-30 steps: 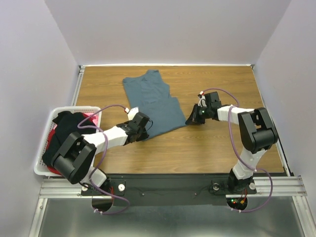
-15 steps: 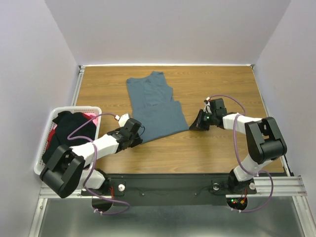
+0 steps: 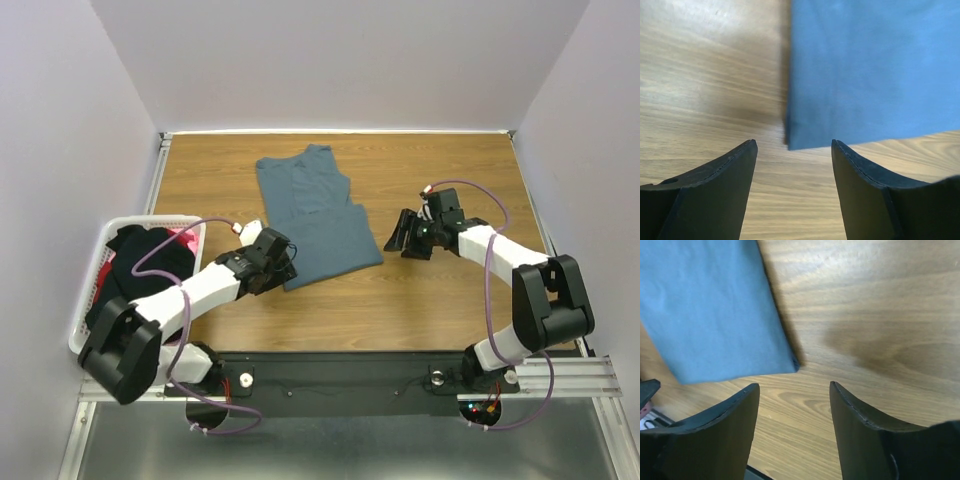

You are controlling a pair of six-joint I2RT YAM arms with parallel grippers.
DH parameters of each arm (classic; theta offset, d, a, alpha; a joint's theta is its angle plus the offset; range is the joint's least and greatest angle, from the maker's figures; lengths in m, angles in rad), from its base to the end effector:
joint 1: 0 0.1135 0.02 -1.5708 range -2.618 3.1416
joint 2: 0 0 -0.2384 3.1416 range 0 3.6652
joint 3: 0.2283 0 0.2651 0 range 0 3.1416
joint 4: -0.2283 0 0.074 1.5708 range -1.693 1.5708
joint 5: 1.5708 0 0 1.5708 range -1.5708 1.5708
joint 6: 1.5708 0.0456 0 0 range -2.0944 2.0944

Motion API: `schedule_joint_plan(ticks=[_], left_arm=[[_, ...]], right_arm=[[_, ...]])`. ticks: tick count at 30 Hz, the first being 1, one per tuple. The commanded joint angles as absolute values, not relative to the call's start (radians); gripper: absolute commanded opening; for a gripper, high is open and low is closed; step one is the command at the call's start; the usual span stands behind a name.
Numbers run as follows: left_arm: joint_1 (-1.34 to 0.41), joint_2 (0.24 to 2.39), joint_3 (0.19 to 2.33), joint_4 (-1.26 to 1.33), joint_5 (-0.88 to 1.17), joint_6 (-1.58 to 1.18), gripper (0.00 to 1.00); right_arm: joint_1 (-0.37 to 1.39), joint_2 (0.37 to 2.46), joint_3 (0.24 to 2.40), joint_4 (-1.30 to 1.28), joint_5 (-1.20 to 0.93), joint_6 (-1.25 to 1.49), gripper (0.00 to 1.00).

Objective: Fold and stack the t-shirts
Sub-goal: Fold the tshirt

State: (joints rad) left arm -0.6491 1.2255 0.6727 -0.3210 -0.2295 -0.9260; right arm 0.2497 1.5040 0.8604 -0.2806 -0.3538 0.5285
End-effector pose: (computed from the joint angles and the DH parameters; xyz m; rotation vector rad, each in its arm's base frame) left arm 0.2186 -0.1529 0.1625 -0.4414 2.4216 -0.4332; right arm 0.3033 0.0936 0.1512 0.2049 2.5697 0.7527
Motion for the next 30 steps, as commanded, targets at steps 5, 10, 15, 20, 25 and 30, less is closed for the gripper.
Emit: schedule_joint_plan(ticks=[5, 10, 15, 20, 25, 30], left_arm=[[-0.676, 1.35, 0.729, -0.35, -0.293, -0.945, 0.65], [-0.701, 1.41, 0.726, -0.342, -0.292, -0.946, 0.56], [-0.712, 1.442, 0.712, -0.336, -0.272, -0.951, 0.45], [-0.712, 1.451, 0.701, -0.334, -0.259, -0.937, 0.22], [-0.713, 1.443, 0.695, -0.336, -0.253, -0.92, 0.02], [-0.712, 1.434, 0.681, -0.33, -0.247, -0.908, 0.0]], right_arm=[[0.304, 1.552, 0.945, -0.318, -0.23, 0.534, 0.73], [0.322, 1.595, 0.966, -0.336, -0.187, 0.534, 0.74], [0.36, 1.643, 1.0, -0.368, -0.126, 0.545, 0.73], [0.39, 1.7, 1.026, -0.402, -0.061, 0.558, 0.68], [0.423, 1.735, 1.051, -0.425, -0.052, 0.58, 0.64], [0.456, 1.747, 1.062, -0.462, -0.023, 0.61, 0.62]])
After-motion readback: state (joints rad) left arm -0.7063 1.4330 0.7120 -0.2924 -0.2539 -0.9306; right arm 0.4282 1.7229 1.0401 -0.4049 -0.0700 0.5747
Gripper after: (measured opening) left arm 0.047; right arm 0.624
